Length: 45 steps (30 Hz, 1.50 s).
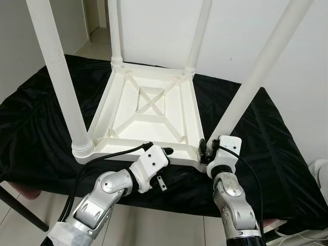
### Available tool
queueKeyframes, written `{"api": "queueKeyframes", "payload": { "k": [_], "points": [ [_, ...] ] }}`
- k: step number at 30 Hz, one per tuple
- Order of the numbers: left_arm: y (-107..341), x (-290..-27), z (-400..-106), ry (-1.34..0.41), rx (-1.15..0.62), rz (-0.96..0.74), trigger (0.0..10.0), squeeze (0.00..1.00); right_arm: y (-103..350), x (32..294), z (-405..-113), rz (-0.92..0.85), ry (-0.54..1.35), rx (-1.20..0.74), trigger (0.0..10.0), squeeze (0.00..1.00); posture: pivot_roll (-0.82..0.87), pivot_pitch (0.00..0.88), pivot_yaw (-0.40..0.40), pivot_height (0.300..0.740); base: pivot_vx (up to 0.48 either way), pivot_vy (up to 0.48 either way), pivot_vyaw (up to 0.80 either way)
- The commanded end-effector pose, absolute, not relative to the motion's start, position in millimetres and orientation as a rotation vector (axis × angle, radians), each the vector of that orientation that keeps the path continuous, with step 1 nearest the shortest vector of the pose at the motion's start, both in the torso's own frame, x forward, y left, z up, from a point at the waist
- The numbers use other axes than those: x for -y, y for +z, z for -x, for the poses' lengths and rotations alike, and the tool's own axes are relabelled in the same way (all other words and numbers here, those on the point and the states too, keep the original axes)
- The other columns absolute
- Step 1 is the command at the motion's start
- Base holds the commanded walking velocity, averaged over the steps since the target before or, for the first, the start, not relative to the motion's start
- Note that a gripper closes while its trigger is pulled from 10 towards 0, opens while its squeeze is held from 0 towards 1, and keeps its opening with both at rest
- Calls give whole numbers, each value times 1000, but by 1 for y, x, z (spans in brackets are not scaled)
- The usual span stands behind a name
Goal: Building children table
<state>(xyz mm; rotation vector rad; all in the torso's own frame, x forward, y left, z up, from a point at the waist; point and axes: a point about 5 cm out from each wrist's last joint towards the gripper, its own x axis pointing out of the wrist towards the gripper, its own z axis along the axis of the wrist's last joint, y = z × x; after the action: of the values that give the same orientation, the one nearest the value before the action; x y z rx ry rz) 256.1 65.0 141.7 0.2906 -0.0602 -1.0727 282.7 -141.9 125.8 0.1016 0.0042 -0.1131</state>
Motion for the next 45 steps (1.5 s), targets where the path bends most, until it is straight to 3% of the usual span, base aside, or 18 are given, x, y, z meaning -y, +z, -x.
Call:
{"api": "queueKeyframes", "payload": {
  "k": [1, 11, 12, 15, 28, 29, 30, 31, 34, 41, 42, 45],
  "points": [
    [143, -61, -251, -1134, 62, -300, 10000, 0, 118, 149, -280, -135, -170, -43, 10000, 1000, -45, 0, -99, 740, 0, 0, 0],
    [142, -64, -251, -1121, 58, -300, 10000, 0, 119, 150, -270, -111, 38, -21, 10000, 1000, -49, 0, -105, 740, 0, 0, 0],
    [142, -64, -252, -1119, 57, -310, 10000, 0, 118, 151, -266, -85, 124, -16, 10000, 0, -53, 0, -101, 740, 0, 0, 0],
    [140, -63, -254, -1127, 51, -340, 10000, 0, 119, 161, -265, -32, 302, 1, 10000, 0, -57, 0, -90, 740, 0, 0, 0],
    [143, -60, -257, -1147, 55, -340, 10000, 0, 132, 160, -299, 114, 532, 52, 10000, 0, -72, 0, -61, 740, 0, 0, 0],
    [143, -58, -258, -1152, 57, -338, 10000, 0, 129, 153, -303, 117, 570, 42, 4863, 0, -73, 0, -58, 740, 0, 0, 0],
    [143, -58, -258, -1152, 57, -338, 10000, 0, 129, 153, -303, 117, 570, 42, 4863, 0, -73, 0, -58, 740, 0, 0, 0],
    [144, -55, -258, -1158, 61, -334, 10000, 0, 124, 146, -307, 114, 618, 25, 78, 0, -66, 0, -61, 740, 0, 0, 0],
    [145, -54, -257, -1161, 65, -331, 10000, 0, 121, 144, -307, 101, 629, 12, 0, 0, -63, 0, -64, 740, 0, 0, 0],
    [147, -54, -257, -1157, 69, -324, 10000, 0, 115, 147, -304, 104, 637, -3, 0, 0, -63, 0, -66, 740, 0, 0, 0],
    [146, -54, -257, -1157, 68, -324, 10000, 0, 114, 150, -305, 90, 605, -4, 10000, 0, -66, 0, -66, 740, 0, 0, 0],
    [146, -54, -256, -1158, 69, -324, 10000, 0, 117, 151, -306, 65, 578, 5, 10000, 0, -66, 0, -68, 740, 0, 0, 0]
  ]
}}
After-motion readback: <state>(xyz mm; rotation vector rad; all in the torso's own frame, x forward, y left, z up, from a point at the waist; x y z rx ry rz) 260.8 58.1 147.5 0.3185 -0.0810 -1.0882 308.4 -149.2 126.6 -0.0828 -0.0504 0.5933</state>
